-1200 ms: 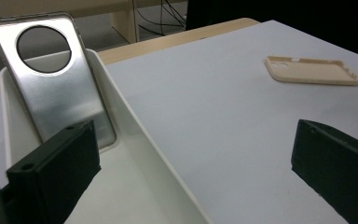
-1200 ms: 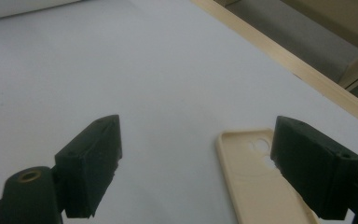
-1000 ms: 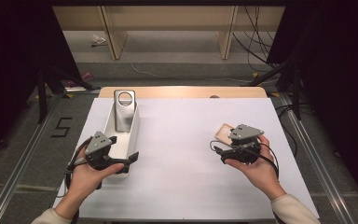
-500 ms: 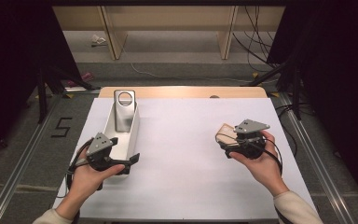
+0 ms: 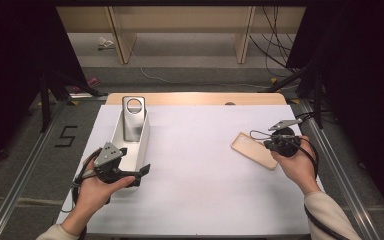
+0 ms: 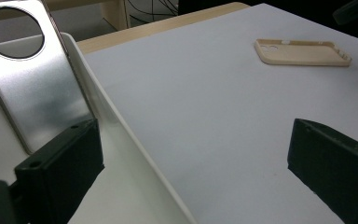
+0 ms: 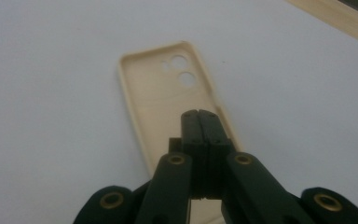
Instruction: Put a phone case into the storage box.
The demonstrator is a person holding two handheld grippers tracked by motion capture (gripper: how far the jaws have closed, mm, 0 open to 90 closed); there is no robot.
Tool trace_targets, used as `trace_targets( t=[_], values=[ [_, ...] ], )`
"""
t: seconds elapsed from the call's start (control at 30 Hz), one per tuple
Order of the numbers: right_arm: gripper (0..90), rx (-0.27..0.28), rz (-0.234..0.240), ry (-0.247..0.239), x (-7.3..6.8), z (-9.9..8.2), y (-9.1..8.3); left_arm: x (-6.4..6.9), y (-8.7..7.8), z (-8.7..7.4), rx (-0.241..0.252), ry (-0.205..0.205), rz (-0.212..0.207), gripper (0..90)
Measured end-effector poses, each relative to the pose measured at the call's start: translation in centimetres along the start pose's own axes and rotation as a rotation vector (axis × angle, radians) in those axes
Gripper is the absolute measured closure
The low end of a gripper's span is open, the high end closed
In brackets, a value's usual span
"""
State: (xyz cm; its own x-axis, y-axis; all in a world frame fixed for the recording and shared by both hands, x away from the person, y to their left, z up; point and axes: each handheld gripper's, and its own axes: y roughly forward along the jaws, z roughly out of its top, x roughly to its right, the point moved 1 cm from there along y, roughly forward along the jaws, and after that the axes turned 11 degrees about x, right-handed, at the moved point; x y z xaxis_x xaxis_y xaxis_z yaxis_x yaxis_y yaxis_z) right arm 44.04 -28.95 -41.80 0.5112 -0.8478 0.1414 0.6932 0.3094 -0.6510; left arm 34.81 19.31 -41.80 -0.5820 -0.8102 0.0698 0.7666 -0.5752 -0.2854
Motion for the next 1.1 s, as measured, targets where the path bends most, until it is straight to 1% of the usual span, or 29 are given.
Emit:
trace_targets(
  t=[0.1, 0.17, 0.2, 0.27, 0.33, 0.43, 0.47, 0.63, 0.77, 0.93, 1.1],
  values=[
    [90.0, -0.021, -0.036, 0.010, 1.4, 0.0, 0.6, -0.2, 0.0, -0.1, 0.007, -0.004, 0.002, 2.8],
    [90.0, -0.045, -0.058, 0.022, 2.3, -0.2, 1.2, -0.2, 0.0, -0.1, 0.006, -0.006, 0.004, 2.8],
    [90.0, -0.065, -0.067, 0.024, 2.8, -0.4, 1.6, -0.3, 0.1, -0.2, 0.005, -0.010, 0.005, 2.7],
    [90.0, -0.091, -0.070, 0.033, 3.4, -0.8, 2.1, -0.4, 0.1, -0.3, 0.001, -0.009, 0.006, 2.7],
    [90.0, -0.113, -0.084, 0.036, 3.9, -1.2, 2.6, -0.4, 0.1, -0.3, 0.000, -0.010, 0.006, 2.8],
    [90.0, -0.134, -0.097, 0.049, 4.6, -1.6, 3.1, -0.4, 0.1, -0.3, -0.002, -0.009, 0.006, 2.7],
    [90.0, -0.138, -0.094, 0.054, 4.8, -1.8, 3.2, -0.4, 0.1, -0.3, -0.003, -0.009, 0.005, 2.8],
    [90.0, -0.164, -0.091, 0.057, 5.0, -2.4, 3.8, -0.3, 0.2, -0.3, -0.007, -0.011, 0.004, 2.8],
    [90.0, -0.167, -0.096, 0.070, 5.3, -2.6, 4.2, -0.4, 0.1, -0.2, -0.004, -0.013, 0.006, 2.8],
    [90.0, -0.183, -0.081, 0.079, 5.5, -3.0, 4.6, -0.4, 0.2, -0.3, -0.008, -0.013, 0.006, 2.8],
    [90.0, -0.196, -0.067, 0.088, 5.5, -3.2, 4.6, -0.4, 0.2, -0.3, -0.009, -0.014, 0.006, 2.8]
  ],
)
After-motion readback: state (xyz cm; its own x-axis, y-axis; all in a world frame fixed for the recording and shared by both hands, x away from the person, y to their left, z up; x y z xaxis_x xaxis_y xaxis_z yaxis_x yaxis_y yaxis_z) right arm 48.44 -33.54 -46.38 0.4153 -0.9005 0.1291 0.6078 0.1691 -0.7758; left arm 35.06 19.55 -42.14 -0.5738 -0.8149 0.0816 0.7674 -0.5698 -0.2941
